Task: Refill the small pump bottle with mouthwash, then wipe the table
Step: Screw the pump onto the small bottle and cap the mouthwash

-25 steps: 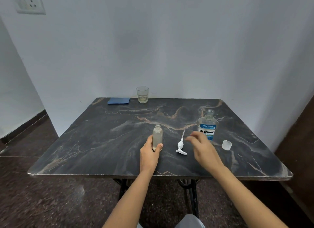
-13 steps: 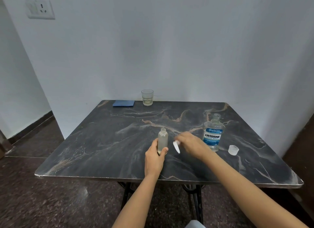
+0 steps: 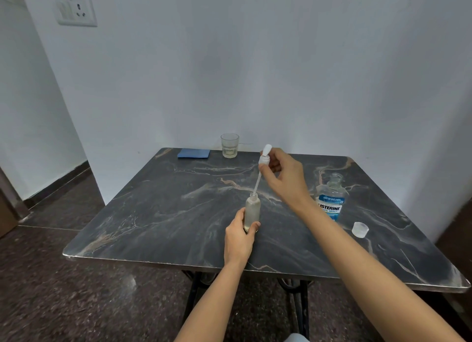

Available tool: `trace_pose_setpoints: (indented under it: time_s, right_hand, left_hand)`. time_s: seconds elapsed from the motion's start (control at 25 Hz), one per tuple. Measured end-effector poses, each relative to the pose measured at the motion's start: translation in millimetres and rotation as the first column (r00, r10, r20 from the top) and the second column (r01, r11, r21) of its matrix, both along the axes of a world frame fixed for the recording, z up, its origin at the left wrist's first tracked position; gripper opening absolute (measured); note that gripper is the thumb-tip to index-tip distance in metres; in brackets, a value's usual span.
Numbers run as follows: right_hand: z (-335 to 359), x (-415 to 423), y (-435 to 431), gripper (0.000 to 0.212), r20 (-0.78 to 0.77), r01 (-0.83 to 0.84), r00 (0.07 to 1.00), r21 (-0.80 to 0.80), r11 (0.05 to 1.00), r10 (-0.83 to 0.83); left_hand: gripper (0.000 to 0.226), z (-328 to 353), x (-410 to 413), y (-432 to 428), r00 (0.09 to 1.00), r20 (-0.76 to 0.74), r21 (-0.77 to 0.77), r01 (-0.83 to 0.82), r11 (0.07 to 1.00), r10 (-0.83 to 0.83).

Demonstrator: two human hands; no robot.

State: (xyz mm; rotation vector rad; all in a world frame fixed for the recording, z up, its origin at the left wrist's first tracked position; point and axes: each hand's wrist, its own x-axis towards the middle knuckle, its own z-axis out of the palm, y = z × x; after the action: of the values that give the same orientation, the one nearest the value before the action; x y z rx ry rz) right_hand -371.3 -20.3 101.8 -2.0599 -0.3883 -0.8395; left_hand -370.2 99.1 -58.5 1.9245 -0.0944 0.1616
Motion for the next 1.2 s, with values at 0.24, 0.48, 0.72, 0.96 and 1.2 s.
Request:
trace_pose_setpoints:
  time_s: [0.24,0.48,0.72,0.96,1.2]
  right_hand:
    - [-33.2,7.6,-0.4,0.015,-0.265,-0.024,0.964,-0.007,1.000,0.021]
    - [-53.8,10.1,-0.4,0.025,-0.418,-0.051,0.908,-0.020,0.998,0.038]
    - [-66.6,8.3,0.3,0.029,-0.473,-0.051,0.879,0.033,0.998,0.060]
    - [-70.1,11.1,-5.7,0.033,-0.483,-0.089,0.849,0.265,0.960,0.212]
    - [-69.2,9.8,-7.1,0.035,-0.508,-0.069,0.827,0.333,0.940,0.240]
  left_hand:
    - [0.042,1.1,-0.4,0.1,1.000,0.029,-0.004,-0.007,1.000,0.007]
    - [0.046,9.6,-5.4,-0.3,0.999,0.048,0.004,-0.010,1.000,0.009]
    - [0.036,11.9,-7.5,-0.2,0.998,0.062,0.012,-0.015,1.000,0.015]
    - [0.034,12.1,-8.2,-1.2,0.997,0.072,0.003,-0.020,1.000,0.020]
    - [0.034,12.9,-9.7,-0.2,0.997,0.078,-0.011,-0.012,1.000,0.013]
